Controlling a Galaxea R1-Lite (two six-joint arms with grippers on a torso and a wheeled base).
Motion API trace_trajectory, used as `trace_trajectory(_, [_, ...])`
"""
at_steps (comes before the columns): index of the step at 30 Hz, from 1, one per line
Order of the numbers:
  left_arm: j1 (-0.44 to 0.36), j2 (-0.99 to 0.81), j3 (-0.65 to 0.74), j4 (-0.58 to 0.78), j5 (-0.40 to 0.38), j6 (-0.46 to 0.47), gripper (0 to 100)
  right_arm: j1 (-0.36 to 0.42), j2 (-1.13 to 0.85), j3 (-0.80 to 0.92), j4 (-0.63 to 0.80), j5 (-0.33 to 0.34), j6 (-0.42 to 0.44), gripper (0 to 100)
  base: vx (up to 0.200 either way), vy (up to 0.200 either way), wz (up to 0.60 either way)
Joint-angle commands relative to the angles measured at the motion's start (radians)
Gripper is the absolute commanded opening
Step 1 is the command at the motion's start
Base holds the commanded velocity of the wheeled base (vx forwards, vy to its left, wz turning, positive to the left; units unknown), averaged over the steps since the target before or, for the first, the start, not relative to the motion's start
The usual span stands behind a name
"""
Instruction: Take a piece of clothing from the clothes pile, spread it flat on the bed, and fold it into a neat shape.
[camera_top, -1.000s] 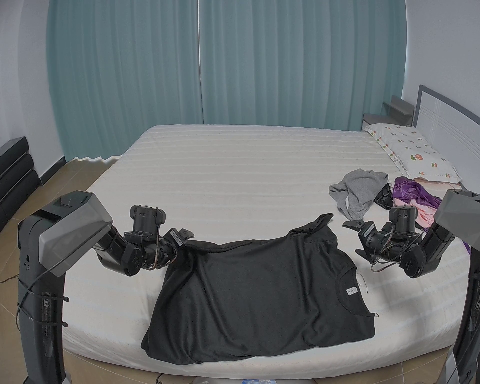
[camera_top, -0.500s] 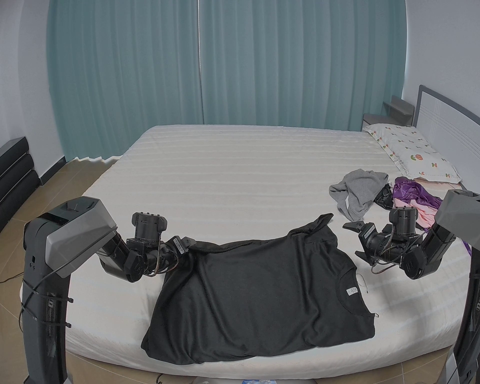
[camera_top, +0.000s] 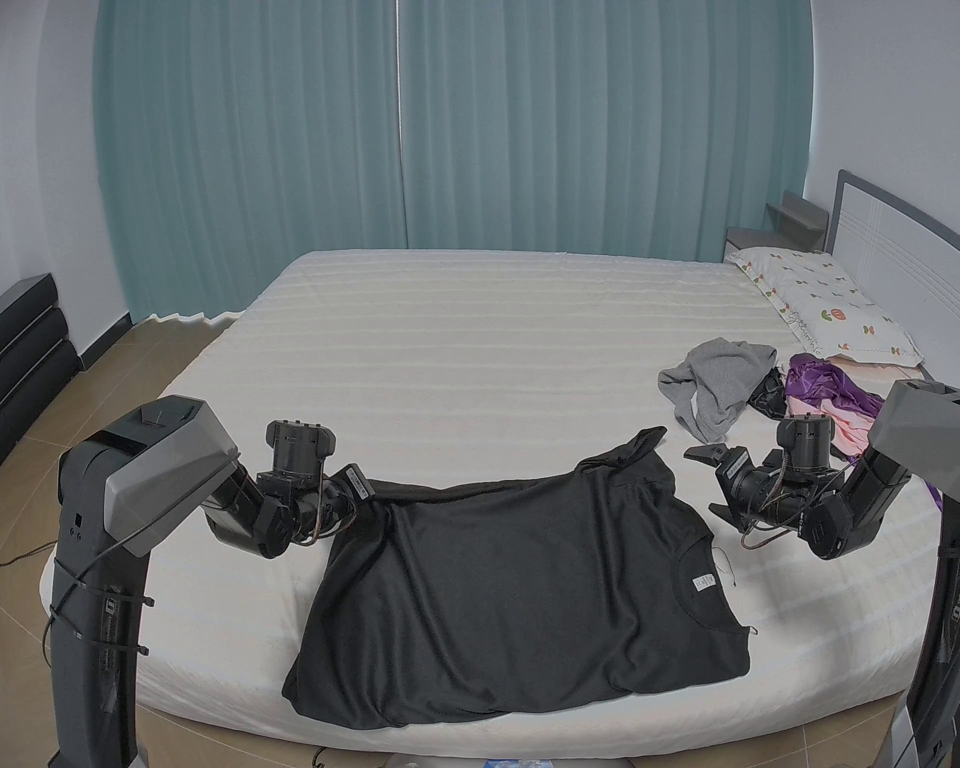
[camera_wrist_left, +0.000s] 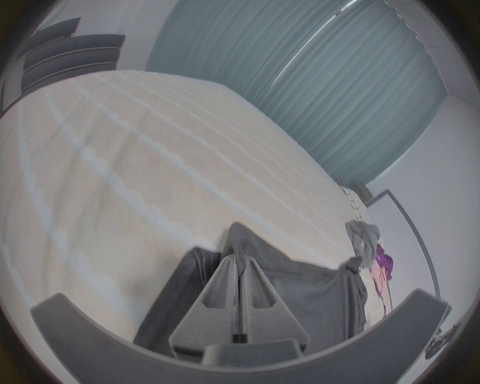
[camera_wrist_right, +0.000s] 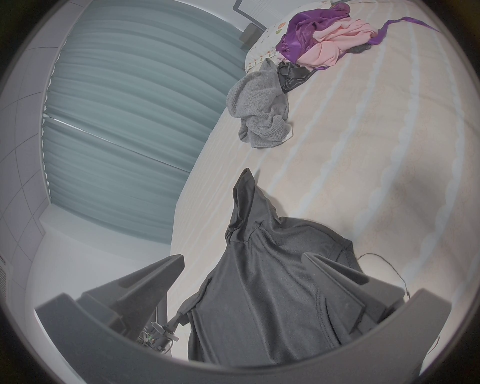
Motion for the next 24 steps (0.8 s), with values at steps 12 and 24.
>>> trace_trajectory(12, [0.066, 0.135, -0.176, -0.297, 0.081, -0.071, 0, 0.004, 0.027, -0.008, -0.001, -0.006, -0.003, 100, 0.0, 0.0, 0.0])
trace_trajectory(24, [0.072, 0.198, -0.259, -0.297, 0.097, -0.069, 0, 0.011, 0.049, -0.017, -0.013, -0.009, -0.009, 100, 0.0, 0.0, 0.0])
